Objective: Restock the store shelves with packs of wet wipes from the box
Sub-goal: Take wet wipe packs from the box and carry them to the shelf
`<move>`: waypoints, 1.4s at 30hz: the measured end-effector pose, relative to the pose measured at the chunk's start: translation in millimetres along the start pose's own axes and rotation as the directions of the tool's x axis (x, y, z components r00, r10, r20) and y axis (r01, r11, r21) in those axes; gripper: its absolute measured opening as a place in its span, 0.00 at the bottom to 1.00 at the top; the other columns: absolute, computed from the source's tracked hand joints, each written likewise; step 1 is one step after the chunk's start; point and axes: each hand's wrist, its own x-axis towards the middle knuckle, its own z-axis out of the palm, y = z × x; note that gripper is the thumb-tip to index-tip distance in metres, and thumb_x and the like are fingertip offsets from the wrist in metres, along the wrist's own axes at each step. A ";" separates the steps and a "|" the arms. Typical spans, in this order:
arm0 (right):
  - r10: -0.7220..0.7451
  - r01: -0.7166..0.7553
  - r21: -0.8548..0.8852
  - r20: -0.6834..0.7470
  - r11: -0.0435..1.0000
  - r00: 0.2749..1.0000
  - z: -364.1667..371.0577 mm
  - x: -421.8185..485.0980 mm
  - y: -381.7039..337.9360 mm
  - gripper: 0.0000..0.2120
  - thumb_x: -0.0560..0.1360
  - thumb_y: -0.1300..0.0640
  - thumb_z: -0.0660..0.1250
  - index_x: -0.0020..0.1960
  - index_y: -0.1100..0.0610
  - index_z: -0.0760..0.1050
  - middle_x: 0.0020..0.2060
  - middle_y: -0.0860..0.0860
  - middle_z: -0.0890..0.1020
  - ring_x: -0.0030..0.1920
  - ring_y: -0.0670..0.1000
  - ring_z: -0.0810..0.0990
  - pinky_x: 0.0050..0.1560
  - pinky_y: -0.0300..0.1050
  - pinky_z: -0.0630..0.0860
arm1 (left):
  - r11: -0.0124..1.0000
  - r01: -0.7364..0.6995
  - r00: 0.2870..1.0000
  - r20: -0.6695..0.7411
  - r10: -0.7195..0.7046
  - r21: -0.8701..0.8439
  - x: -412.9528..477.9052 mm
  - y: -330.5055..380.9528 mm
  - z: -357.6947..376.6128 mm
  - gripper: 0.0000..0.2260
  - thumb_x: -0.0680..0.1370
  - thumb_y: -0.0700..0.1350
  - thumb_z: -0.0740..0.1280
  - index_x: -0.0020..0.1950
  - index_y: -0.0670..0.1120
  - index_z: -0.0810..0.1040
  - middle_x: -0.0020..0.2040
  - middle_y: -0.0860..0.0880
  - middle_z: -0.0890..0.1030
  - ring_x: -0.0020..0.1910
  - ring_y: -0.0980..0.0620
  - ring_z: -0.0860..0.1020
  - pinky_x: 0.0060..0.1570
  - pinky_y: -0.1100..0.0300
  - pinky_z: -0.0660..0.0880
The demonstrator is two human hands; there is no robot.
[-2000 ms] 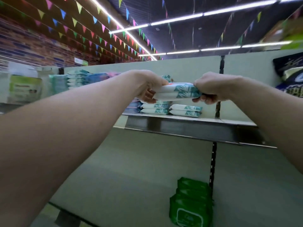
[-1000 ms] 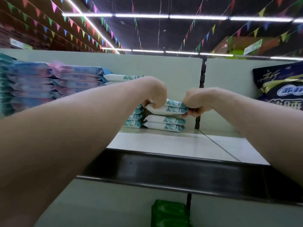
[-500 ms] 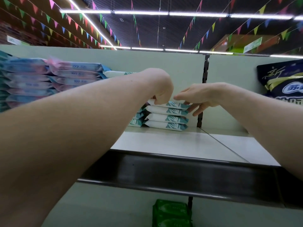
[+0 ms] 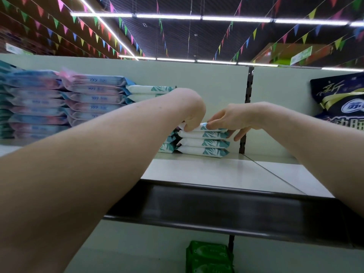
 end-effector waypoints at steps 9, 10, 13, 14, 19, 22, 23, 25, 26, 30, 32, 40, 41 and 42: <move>-0.049 0.044 -0.169 -0.026 0.985 0.998 4.3 3.4 -0.1 0.24 0.76 0.52 0.68 0.71 0.46 0.69 0.51 0.49 0.78 0.49 0.49 0.77 0.46 0.44 0.79 | 1.000 0.014 0.999 -0.039 -0.014 -0.015 -4.7 6.4 6.0 0.06 0.75 0.37 0.66 0.40 0.43 0.71 0.37 0.48 0.73 0.44 0.45 0.76 0.51 0.53 0.77; -0.066 0.052 -0.241 -0.051 0.969 0.996 4.3 1.9 -2.1 0.23 0.76 0.51 0.68 0.70 0.46 0.69 0.51 0.48 0.78 0.48 0.50 0.76 0.48 0.45 0.78 | 1.000 0.009 0.998 -0.063 -0.010 -0.026 -6.2 7.7 6.6 0.07 0.75 0.36 0.65 0.39 0.43 0.71 0.36 0.48 0.72 0.41 0.46 0.75 0.48 0.53 0.76; -0.137 0.089 -0.352 -0.114 0.932 0.984 5.8 0.3 -7.6 0.22 0.75 0.52 0.69 0.68 0.48 0.72 0.54 0.50 0.78 0.49 0.52 0.75 0.49 0.42 0.72 | 0.999 -0.004 0.989 -0.149 -0.004 -0.053 -13.3 11.8 7.3 0.08 0.76 0.34 0.62 0.40 0.43 0.68 0.35 0.48 0.71 0.41 0.46 0.77 0.46 0.54 0.75; -0.154 0.104 -0.352 -0.117 0.930 0.981 6.7 1.0 -8.7 0.22 0.74 0.54 0.69 0.67 0.49 0.73 0.52 0.50 0.78 0.48 0.52 0.75 0.47 0.42 0.71 | 0.998 -0.003 0.987 -0.163 -0.007 -0.059 -15.7 13.0 7.1 0.09 0.77 0.34 0.61 0.40 0.44 0.67 0.36 0.47 0.73 0.47 0.45 0.79 0.49 0.54 0.75; -0.172 0.113 -0.390 -0.120 0.914 0.978 9.5 0.9 -10.6 0.19 0.73 0.55 0.69 0.64 0.51 0.76 0.49 0.51 0.79 0.46 0.53 0.76 0.47 0.43 0.74 | 0.998 0.000 0.984 -0.180 -0.013 -0.070 -16.0 16.2 6.6 0.11 0.78 0.34 0.59 0.38 0.44 0.65 0.35 0.49 0.68 0.56 0.45 0.77 0.56 0.52 0.74; -0.167 0.098 -0.435 -0.123 0.895 0.978 10.0 -1.1 -13.1 0.18 0.73 0.54 0.69 0.63 0.52 0.76 0.48 0.52 0.80 0.44 0.54 0.76 0.45 0.43 0.74 | 0.991 0.008 0.984 -0.175 -0.031 -0.131 -16.2 16.7 9.0 0.08 0.78 0.34 0.59 0.41 0.44 0.66 0.35 0.49 0.68 0.43 0.48 0.73 0.50 0.54 0.74; -0.165 0.094 -0.447 -0.123 0.889 0.979 9.6 -2.2 -14.1 0.19 0.73 0.54 0.69 0.64 0.53 0.76 0.48 0.52 0.80 0.44 0.54 0.76 0.46 0.44 0.75 | 0.987 0.011 0.982 -0.184 -0.040 -0.158 -16.2 14.8 11.1 0.09 0.78 0.34 0.59 0.39 0.44 0.66 0.35 0.49 0.68 0.40 0.49 0.71 0.46 0.55 0.73; -0.167 0.095 -0.449 -0.123 0.888 0.978 7.8 -5.3 -15.8 0.22 0.74 0.54 0.69 0.67 0.51 0.73 0.53 0.52 0.79 0.47 0.53 0.75 0.49 0.44 0.73 | 0.974 0.013 0.978 -0.200 -0.060 -0.228 -17.7 7.1 14.2 0.12 0.76 0.33 0.61 0.36 0.44 0.65 0.34 0.48 0.69 0.35 0.49 0.71 0.40 0.56 0.71; -0.168 0.097 -0.441 -0.125 0.892 0.978 6.7 -7.2 -16.2 0.24 0.74 0.54 0.69 0.70 0.50 0.70 0.57 0.51 0.78 0.50 0.52 0.75 0.51 0.44 0.73 | 0.965 0.012 0.976 -0.208 -0.069 -0.263 -18.8 2.4 15.2 0.12 0.75 0.33 0.61 0.35 0.44 0.64 0.34 0.48 0.70 0.35 0.49 0.71 0.38 0.57 0.71; -0.205 0.114 -0.440 -0.164 0.891 0.965 5.5 -12.0 -14.4 0.22 0.75 0.56 0.68 0.68 0.48 0.72 0.54 0.49 0.77 0.53 0.53 0.76 0.54 0.46 0.75 | 0.942 -0.006 0.946 -0.308 -0.104 -0.335 -24.7 -8.0 22.7 0.14 0.73 0.32 0.62 0.32 0.45 0.63 0.32 0.48 0.67 0.31 0.51 0.66 0.28 0.60 0.65; -0.207 0.117 -0.443 -0.161 0.889 0.965 7.1 -12.5 -14.8 0.20 0.75 0.58 0.66 0.66 0.48 0.75 0.52 0.49 0.78 0.51 0.52 0.76 0.52 0.46 0.75 | 0.951 0.002 0.920 -0.371 -0.123 -0.310 -24.9 -7.1 29.2 0.14 0.73 0.31 0.61 0.31 0.45 0.63 0.31 0.48 0.67 0.33 0.48 0.68 0.29 0.59 0.65; -0.175 0.069 -0.525 -0.156 0.848 0.972 12.6 -17.9 -24.4 0.18 0.74 0.63 0.62 0.62 0.56 0.77 0.56 0.57 0.81 0.56 0.58 0.79 0.57 0.53 0.77 | 0.958 -0.003 0.926 -0.363 -0.106 -0.288 -26.8 -1.2 34.5 0.14 0.75 0.31 0.59 0.32 0.44 0.63 0.32 0.48 0.67 0.31 0.49 0.66 0.30 0.59 0.63; -0.174 0.069 -0.533 -0.149 0.844 0.973 12.9 -20.4 -25.2 0.18 0.74 0.63 0.62 0.63 0.56 0.76 0.57 0.57 0.81 0.56 0.58 0.79 0.57 0.53 0.77 | 0.946 -0.003 0.935 -0.336 -0.112 -0.324 -27.8 -2.0 34.0 0.13 0.74 0.32 0.59 0.33 0.44 0.64 0.33 0.47 0.68 0.31 0.50 0.67 0.29 0.59 0.65; -0.176 0.075 -0.537 -0.139 0.840 0.975 13.0 -23.4 -26.1 0.18 0.74 0.62 0.63 0.63 0.56 0.76 0.57 0.56 0.81 0.56 0.58 0.79 0.58 0.52 0.77 | 0.929 -0.005 0.945 -0.304 -0.116 -0.370 -28.3 -3.2 33.1 0.10 0.74 0.32 0.60 0.35 0.43 0.68 0.35 0.47 0.71 0.32 0.49 0.69 0.30 0.58 0.68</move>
